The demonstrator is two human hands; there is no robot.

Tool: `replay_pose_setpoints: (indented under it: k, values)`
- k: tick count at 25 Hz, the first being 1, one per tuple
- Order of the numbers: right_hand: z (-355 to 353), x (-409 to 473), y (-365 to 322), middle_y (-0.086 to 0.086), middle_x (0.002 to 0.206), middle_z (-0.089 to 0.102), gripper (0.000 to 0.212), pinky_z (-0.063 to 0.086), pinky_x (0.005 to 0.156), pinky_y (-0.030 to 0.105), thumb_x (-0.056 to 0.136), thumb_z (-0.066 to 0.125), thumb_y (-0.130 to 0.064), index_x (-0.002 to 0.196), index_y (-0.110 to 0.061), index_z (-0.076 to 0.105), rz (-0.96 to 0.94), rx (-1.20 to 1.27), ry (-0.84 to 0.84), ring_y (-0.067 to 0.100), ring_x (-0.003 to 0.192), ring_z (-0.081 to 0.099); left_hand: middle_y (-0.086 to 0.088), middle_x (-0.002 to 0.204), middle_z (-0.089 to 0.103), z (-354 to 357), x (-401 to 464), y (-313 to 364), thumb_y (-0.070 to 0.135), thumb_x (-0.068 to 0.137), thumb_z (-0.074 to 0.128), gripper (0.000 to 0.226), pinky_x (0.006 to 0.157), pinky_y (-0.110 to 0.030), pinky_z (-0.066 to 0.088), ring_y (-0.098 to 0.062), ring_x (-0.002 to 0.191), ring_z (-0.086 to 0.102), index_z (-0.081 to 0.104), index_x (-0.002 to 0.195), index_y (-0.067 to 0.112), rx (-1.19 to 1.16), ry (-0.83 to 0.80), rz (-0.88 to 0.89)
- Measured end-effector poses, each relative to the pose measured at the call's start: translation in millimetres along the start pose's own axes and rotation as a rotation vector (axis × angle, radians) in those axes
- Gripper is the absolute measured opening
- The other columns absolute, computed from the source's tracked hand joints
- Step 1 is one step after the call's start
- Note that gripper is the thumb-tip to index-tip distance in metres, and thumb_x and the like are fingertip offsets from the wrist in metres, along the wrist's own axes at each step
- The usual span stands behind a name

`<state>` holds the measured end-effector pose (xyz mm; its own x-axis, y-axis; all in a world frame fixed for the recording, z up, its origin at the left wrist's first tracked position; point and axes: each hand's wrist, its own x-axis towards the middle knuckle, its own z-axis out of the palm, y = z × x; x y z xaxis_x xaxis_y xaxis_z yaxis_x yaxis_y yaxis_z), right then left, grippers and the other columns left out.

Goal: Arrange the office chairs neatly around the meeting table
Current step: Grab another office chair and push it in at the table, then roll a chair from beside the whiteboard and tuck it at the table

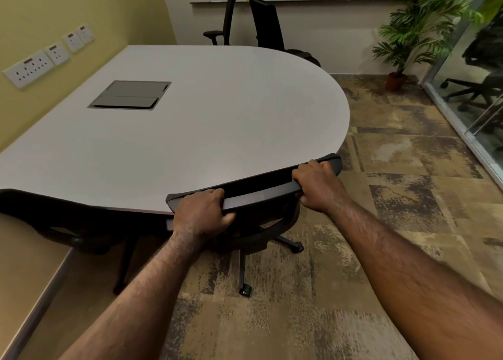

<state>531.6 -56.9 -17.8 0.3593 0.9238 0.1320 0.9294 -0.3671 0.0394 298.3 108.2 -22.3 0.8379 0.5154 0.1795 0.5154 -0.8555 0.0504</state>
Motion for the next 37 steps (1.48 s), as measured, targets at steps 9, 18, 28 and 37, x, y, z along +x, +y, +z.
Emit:
replay_pose_setpoints:
  k: [9, 18, 28, 37]
  values:
    - [-48, -36, -4, 0.006, 0.141, 0.039, 0.092, 0.023, 0.106, 0.052, 0.067, 0.065, -0.068, 0.137, -0.016, 0.035, 0.077, 0.098, 0.243, 0.024, 0.133, 0.029, -0.005, 0.129, 0.056, -40, 8, 6, 0.079, 0.080, 0.040, 0.082, 0.090, -0.043, 0.043, -0.025, 0.114, 0.049, 0.047, 0.131, 0.015, -0.124, 0.231, 0.135]
    - [-100, -50, 50, 0.006, 0.151, 0.029, 0.097, 0.016, 0.110, 0.054, 0.071, 0.061, -0.070, 0.144, -0.016, 0.025, 0.180, 0.040, 0.383, 0.024, 0.138, 0.021, -0.006, 0.147, 0.043, -75, 74, 62, 0.079, 0.080, 0.037, 0.091, 0.106, -0.046, 0.035, -0.024, 0.133, 0.037, 0.035, 0.143, 0.014, -0.188, 0.341, 0.212]
    - [-129, -63, 215, 0.009, 0.156, 0.022, 0.082, 0.012, 0.111, 0.054, 0.088, 0.041, -0.065, 0.148, -0.014, 0.020, 0.351, 0.002, 0.526, 0.027, 0.140, 0.018, -0.009, 0.155, 0.027, -83, 183, 190, 0.079, 0.079, 0.038, 0.099, 0.114, -0.045, 0.023, -0.026, 0.142, 0.020, 0.017, 0.150, 0.014, -0.175, 0.449, 0.226]
    - [-128, -84, 350, 0.011, 0.155, 0.023, 0.080, 0.014, 0.111, 0.054, 0.087, 0.053, -0.056, 0.146, -0.011, 0.022, 0.444, -0.071, 0.586, 0.028, 0.140, 0.021, -0.004, 0.161, 0.001, -67, 281, 303, 0.078, 0.081, 0.037, 0.102, 0.118, -0.048, 0.006, -0.017, 0.145, -0.008, -0.002, 0.152, 0.016, -0.193, 0.465, 0.265]
